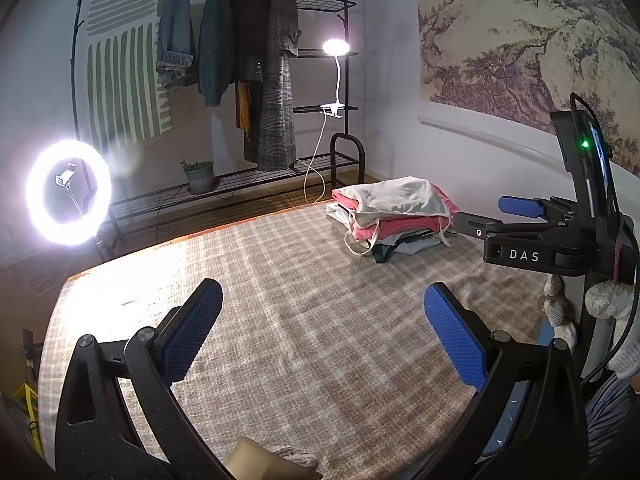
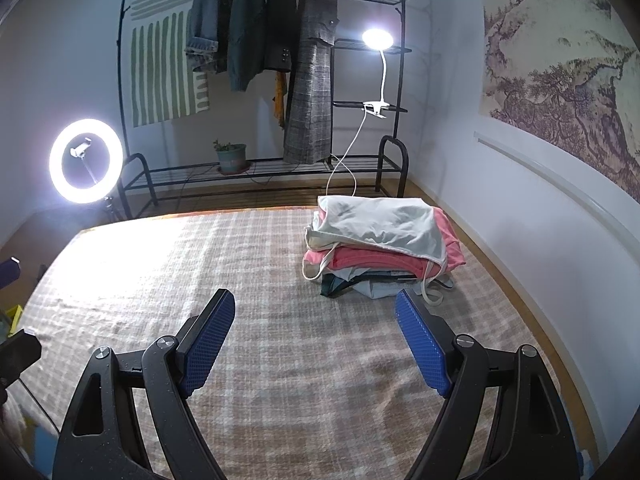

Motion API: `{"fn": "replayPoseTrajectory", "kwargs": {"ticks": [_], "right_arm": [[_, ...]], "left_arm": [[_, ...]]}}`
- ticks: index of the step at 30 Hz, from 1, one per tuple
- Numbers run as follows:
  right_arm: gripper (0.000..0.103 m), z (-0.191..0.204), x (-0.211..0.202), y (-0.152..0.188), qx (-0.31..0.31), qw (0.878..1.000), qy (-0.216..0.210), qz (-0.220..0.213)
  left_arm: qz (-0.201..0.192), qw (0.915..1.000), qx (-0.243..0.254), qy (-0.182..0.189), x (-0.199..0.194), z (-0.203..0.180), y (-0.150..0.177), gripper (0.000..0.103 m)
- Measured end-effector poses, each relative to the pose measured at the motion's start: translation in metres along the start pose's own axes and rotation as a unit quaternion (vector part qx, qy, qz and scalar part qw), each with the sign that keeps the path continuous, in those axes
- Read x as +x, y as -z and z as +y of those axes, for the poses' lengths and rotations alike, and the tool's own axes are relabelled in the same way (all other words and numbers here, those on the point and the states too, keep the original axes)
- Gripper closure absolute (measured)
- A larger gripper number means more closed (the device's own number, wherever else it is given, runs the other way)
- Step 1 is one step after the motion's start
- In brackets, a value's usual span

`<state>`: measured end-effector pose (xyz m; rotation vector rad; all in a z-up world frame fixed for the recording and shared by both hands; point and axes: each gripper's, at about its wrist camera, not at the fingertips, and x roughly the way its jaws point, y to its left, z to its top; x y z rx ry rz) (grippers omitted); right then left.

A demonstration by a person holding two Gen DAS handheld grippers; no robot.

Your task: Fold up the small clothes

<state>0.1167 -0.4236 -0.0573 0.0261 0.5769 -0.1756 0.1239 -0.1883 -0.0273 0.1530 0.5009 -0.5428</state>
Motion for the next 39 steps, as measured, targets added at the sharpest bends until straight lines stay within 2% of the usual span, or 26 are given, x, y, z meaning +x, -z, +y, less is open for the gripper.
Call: {"fn": "replayPoseTrajectory", "kwargs": {"ticks": [34, 39], "right_arm": [[0.020, 0.002, 0.001, 0.001, -0.006, 1.000, -0.005, 0.001], [0.020, 0.003, 0.002, 0.001, -0.007, 1.000, -0.004, 0.003]], "left_arm": [[0.003, 0.9999, -0.013, -0.003, -0.002, -0.008, 0.006, 0.000], [0.000, 0.9998, -0.016, -0.014, 0.000, -0.008, 0.006, 0.000]]}}
